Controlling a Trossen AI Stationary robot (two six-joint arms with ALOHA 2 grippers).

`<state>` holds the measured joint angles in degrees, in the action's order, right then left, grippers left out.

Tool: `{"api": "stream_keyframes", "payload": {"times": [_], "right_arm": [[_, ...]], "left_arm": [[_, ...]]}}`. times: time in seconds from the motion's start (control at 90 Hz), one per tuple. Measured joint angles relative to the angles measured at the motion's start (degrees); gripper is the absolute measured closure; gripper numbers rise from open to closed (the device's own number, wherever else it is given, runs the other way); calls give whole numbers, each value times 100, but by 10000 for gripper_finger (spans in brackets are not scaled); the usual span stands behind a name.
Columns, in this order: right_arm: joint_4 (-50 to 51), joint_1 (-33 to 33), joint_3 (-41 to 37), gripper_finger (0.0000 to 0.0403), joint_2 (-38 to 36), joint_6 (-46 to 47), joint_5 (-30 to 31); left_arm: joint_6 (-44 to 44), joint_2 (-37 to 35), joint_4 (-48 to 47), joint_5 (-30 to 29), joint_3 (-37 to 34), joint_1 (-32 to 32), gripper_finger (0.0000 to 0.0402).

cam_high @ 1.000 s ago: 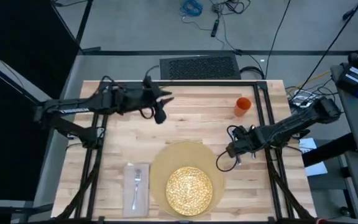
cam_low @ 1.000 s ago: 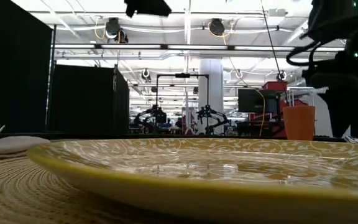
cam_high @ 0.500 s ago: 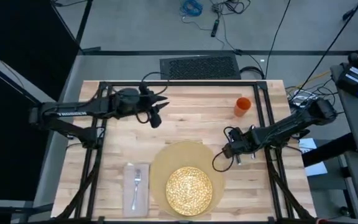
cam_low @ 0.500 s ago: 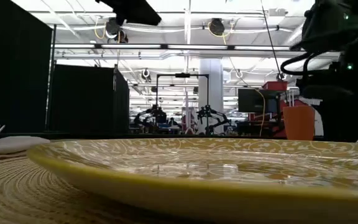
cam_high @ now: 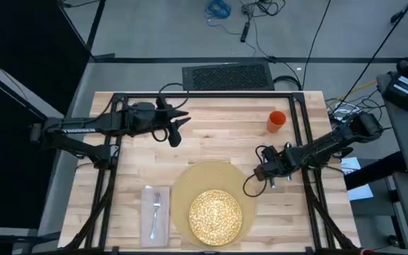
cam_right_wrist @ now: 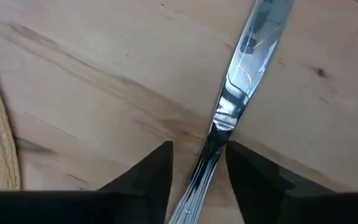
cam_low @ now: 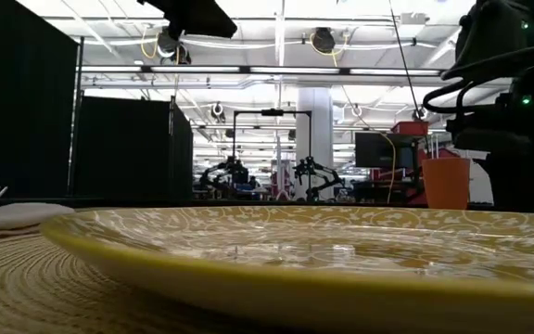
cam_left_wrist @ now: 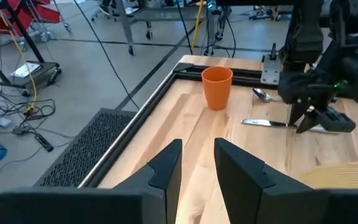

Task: Set table place
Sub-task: Put the table knife to the right of the brown table mat

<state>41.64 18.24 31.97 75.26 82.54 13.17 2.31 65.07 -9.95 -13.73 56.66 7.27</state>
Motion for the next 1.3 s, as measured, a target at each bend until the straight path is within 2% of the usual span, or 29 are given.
{"api": "stream_keyframes", "payload": {"times": [0.378,0.578,0.811,0.922,1.067,1.3], "right_arm": [[-34,182,42,335,476,256,0],[-74,175,37,390,419,221,-40],[-76,284,101,391,361,494,-152],[-63,488,179,391,370,937,-235],[0,781,420,394,386,1531,-717],[-76,1373,666,400,484,2787,-617]], "left_arm": [[144,-143,-213,1,2,-118,320],[142,-143,-263,0,2,-118,320],[146,-143,-258,0,2,-118,320],[148,-146,-256,0,2,-118,320],[399,-270,-243,0,2,-118,320],[461,-531,-277,0,7,-118,320]]}}
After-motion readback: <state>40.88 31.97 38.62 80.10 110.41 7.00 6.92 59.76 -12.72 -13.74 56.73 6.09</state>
